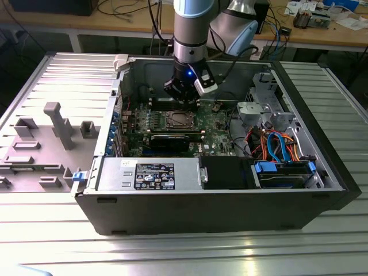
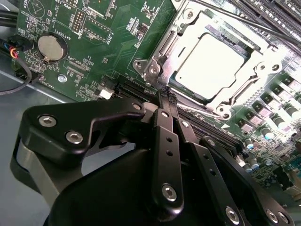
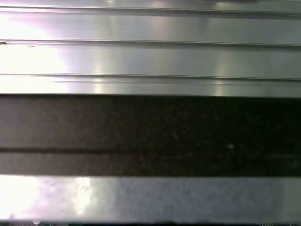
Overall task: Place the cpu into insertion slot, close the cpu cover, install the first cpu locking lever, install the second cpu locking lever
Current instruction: 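Install the first cpu locking lever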
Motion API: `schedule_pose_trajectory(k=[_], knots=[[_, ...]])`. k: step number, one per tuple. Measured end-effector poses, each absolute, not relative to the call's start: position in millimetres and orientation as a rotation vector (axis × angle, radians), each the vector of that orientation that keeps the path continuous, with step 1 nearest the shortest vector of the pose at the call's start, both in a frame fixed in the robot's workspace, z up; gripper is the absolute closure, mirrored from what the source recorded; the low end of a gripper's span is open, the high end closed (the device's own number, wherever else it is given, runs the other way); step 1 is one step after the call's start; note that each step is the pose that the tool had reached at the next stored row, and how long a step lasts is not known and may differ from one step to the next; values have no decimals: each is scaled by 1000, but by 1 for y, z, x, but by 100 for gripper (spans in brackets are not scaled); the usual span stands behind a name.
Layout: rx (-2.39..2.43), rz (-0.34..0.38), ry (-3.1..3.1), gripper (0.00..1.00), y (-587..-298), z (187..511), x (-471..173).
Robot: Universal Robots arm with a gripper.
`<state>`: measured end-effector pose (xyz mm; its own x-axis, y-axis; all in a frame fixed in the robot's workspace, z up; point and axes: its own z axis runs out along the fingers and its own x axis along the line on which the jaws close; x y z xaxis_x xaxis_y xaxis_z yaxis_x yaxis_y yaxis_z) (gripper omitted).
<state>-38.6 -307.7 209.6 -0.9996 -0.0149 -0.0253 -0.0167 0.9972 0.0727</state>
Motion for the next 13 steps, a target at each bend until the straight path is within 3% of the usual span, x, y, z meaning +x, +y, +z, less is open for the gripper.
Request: schedule_pose_trajectory(k=[13], knots=[[-24, 114, 3115, 89, -308, 208, -38]])
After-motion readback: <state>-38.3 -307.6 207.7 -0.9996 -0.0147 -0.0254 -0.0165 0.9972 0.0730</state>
